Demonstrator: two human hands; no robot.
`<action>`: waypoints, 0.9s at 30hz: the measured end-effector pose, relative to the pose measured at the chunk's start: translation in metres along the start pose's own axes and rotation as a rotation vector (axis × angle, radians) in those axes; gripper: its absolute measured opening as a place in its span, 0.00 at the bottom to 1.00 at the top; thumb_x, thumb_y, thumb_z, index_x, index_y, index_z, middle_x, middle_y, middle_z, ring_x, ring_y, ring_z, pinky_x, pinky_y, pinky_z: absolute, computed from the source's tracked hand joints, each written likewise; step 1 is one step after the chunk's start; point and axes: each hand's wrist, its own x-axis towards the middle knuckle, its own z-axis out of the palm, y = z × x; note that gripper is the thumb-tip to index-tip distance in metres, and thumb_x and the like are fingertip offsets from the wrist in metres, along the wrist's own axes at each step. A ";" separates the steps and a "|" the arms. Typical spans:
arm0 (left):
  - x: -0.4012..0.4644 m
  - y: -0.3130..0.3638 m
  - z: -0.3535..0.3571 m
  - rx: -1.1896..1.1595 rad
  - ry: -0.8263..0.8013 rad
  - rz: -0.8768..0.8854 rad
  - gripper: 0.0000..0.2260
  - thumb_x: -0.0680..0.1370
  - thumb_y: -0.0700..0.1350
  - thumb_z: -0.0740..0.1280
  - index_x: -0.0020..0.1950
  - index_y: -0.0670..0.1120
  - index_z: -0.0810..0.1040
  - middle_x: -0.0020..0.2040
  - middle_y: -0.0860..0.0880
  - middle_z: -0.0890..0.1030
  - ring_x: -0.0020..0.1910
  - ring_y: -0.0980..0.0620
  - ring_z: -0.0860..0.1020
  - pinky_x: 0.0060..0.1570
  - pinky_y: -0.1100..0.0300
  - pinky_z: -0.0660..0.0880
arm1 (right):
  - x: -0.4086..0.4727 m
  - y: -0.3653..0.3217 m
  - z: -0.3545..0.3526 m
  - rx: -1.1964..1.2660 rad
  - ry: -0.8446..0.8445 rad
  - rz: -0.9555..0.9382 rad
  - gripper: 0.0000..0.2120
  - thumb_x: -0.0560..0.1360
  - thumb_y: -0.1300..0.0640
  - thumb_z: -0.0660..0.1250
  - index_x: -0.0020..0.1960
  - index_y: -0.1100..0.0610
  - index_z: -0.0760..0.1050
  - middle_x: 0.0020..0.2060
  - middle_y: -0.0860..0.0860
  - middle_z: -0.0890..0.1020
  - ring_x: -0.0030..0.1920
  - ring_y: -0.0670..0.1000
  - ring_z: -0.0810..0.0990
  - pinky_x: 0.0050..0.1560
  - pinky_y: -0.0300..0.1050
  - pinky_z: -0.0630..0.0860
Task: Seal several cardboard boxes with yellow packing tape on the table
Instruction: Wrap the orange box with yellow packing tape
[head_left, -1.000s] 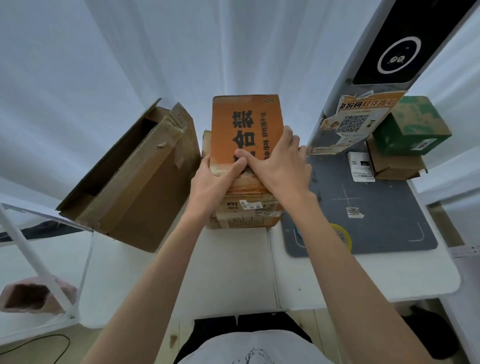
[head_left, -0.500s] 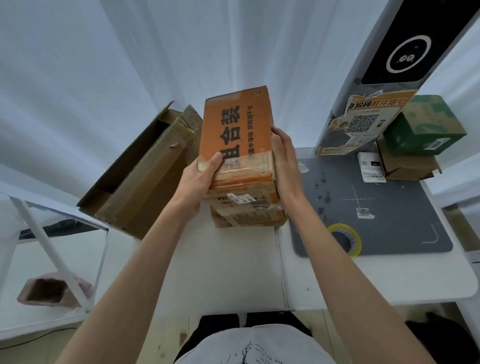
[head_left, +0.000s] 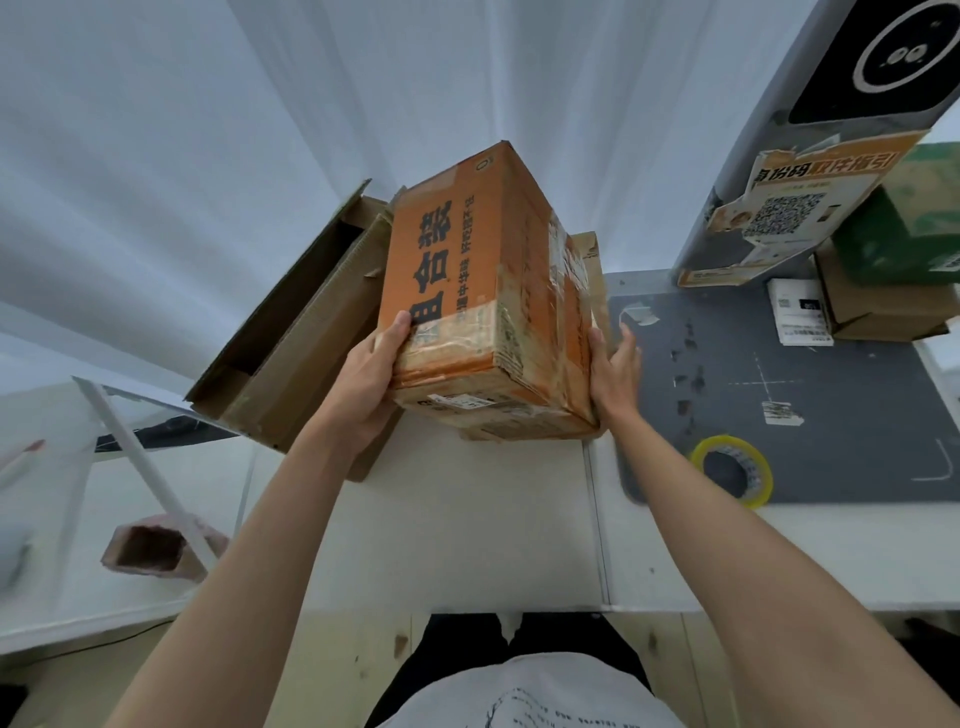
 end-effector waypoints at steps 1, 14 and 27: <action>0.000 0.001 0.001 0.004 -0.005 0.004 0.24 0.80 0.59 0.63 0.68 0.44 0.75 0.57 0.45 0.85 0.50 0.49 0.85 0.44 0.58 0.82 | 0.001 0.003 -0.001 -0.019 -0.017 0.058 0.31 0.82 0.35 0.55 0.73 0.58 0.68 0.70 0.58 0.68 0.71 0.58 0.67 0.68 0.53 0.64; 0.003 0.045 -0.007 -0.051 -0.078 0.087 0.18 0.84 0.60 0.58 0.61 0.54 0.84 0.63 0.44 0.83 0.54 0.48 0.84 0.55 0.52 0.81 | -0.041 -0.049 -0.023 0.363 -0.124 -0.059 0.30 0.79 0.33 0.60 0.69 0.55 0.67 0.60 0.49 0.79 0.58 0.49 0.81 0.61 0.51 0.79; -0.023 0.067 -0.004 -0.152 0.003 0.100 0.24 0.84 0.61 0.57 0.73 0.48 0.74 0.68 0.41 0.79 0.67 0.42 0.78 0.64 0.46 0.77 | -0.044 -0.041 -0.022 1.045 -0.529 0.234 0.39 0.77 0.27 0.57 0.77 0.53 0.69 0.73 0.60 0.73 0.74 0.65 0.69 0.74 0.66 0.64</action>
